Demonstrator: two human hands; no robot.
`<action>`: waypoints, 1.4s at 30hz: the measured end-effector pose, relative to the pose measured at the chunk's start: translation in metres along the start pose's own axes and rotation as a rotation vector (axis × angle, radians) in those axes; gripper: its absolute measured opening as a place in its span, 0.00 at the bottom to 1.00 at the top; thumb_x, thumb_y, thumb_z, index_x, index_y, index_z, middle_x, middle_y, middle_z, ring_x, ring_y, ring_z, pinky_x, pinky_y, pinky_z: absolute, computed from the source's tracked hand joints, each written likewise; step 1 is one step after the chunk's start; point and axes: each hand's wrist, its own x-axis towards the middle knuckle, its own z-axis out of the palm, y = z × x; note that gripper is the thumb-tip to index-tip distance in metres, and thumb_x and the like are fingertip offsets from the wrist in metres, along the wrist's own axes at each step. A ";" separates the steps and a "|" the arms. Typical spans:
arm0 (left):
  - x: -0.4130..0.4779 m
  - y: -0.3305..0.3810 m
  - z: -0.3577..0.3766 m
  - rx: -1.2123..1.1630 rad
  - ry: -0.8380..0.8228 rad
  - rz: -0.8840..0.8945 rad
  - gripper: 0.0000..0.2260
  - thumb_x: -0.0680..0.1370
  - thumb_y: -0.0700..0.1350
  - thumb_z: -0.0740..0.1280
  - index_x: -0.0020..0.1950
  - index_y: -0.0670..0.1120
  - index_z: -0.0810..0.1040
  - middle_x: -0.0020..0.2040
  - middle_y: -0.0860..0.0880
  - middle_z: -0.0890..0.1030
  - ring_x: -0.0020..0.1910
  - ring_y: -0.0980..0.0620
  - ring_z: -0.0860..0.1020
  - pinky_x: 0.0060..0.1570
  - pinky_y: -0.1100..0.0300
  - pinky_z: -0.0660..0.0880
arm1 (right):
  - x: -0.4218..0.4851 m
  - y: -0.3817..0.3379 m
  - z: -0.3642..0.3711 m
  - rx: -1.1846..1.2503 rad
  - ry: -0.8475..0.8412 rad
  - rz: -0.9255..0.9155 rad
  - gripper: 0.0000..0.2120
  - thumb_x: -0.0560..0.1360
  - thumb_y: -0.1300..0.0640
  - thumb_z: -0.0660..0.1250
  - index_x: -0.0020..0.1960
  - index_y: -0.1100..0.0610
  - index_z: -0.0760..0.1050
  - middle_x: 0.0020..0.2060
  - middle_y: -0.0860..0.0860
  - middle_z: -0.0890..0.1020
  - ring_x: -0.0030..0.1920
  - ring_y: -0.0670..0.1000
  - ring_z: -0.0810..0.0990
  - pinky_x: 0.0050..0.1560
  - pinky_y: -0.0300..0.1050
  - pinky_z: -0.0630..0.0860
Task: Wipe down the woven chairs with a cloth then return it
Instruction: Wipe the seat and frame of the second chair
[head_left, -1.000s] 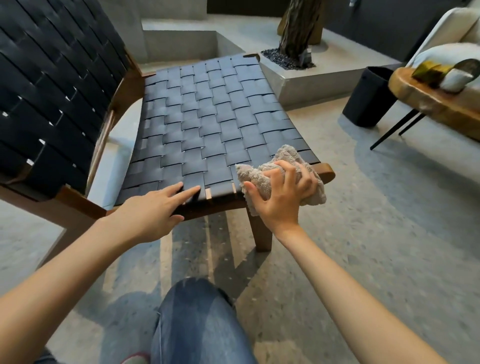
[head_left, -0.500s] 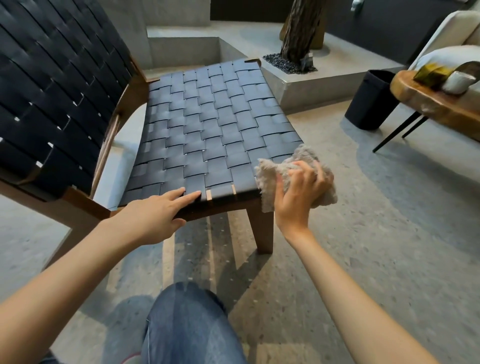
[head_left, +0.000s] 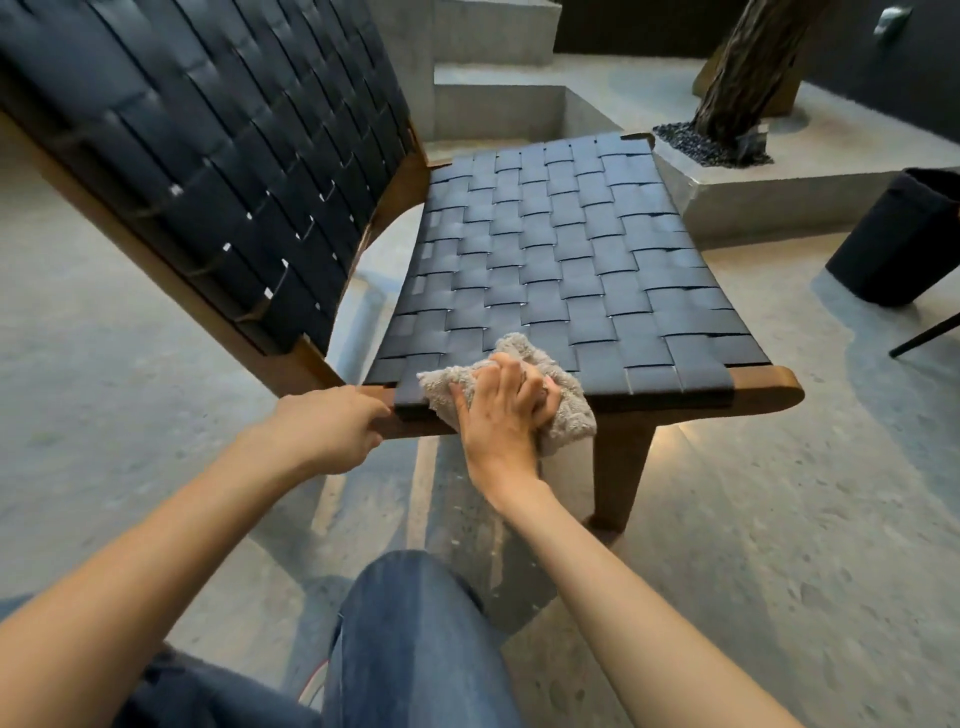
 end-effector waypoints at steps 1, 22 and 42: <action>-0.005 -0.007 -0.001 -0.008 -0.013 -0.045 0.16 0.81 0.51 0.59 0.69 0.55 0.70 0.66 0.52 0.73 0.63 0.50 0.73 0.58 0.53 0.74 | 0.000 -0.006 0.001 -0.007 -0.026 0.002 0.12 0.76 0.48 0.65 0.47 0.56 0.68 0.54 0.54 0.66 0.52 0.56 0.64 0.57 0.56 0.57; -0.016 -0.088 0.011 -0.982 0.329 -0.319 0.25 0.81 0.50 0.59 0.75 0.50 0.55 0.67 0.44 0.74 0.61 0.43 0.75 0.61 0.50 0.72 | 0.055 0.039 -0.022 -0.152 -0.497 -0.858 0.34 0.70 0.50 0.70 0.73 0.47 0.61 0.64 0.60 0.74 0.46 0.62 0.78 0.39 0.57 0.78; -0.011 -0.091 0.007 -0.961 0.293 -0.336 0.23 0.81 0.49 0.60 0.75 0.48 0.58 0.65 0.45 0.75 0.58 0.45 0.76 0.53 0.56 0.73 | 0.045 -0.039 0.007 -0.041 -0.460 -0.822 0.33 0.76 0.33 0.45 0.71 0.50 0.69 0.65 0.53 0.75 0.49 0.60 0.76 0.47 0.53 0.72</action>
